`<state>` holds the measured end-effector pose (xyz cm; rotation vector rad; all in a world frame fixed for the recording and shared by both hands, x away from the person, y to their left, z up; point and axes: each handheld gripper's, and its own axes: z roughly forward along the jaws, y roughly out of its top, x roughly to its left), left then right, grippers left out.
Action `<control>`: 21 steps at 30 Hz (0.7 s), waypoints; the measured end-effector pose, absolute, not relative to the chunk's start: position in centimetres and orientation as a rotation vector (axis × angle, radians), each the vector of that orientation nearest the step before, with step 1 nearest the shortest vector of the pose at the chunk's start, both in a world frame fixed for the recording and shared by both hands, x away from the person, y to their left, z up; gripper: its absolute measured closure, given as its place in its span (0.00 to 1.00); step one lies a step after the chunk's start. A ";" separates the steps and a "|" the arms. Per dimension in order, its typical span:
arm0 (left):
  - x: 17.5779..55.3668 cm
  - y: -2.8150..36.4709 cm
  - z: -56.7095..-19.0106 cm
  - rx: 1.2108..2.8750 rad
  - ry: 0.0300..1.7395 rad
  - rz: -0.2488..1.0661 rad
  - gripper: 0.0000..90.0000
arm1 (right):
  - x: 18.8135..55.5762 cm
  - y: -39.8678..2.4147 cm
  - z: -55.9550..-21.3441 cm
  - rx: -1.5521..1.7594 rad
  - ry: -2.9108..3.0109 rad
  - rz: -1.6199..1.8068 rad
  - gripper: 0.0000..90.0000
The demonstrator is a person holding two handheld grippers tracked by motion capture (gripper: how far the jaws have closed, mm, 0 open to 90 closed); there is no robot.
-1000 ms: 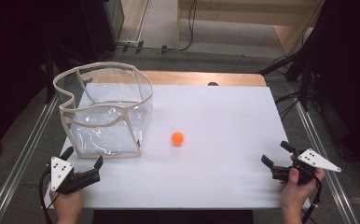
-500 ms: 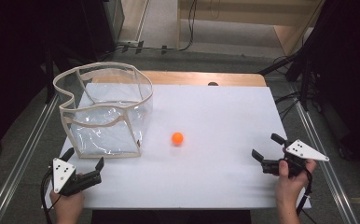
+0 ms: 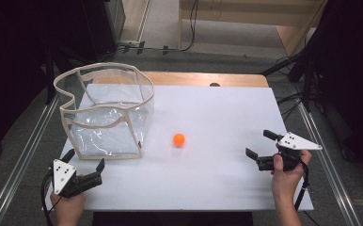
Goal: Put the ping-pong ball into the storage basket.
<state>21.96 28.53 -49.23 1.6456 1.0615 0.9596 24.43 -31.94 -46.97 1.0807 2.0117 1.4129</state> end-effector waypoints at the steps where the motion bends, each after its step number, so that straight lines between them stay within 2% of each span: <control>1: 22.0 28.5 -49.2 1.647 1.061 0.960 0.00 | 24.6 -31.9 -46.8 1.075 2.014 1.414 0.00; 21: 22.0 28.5 -49.2 1.649 1.063 0.960 0.00 | 26.9 -29.4 -44.7 1.000 2.152 1.375 0.00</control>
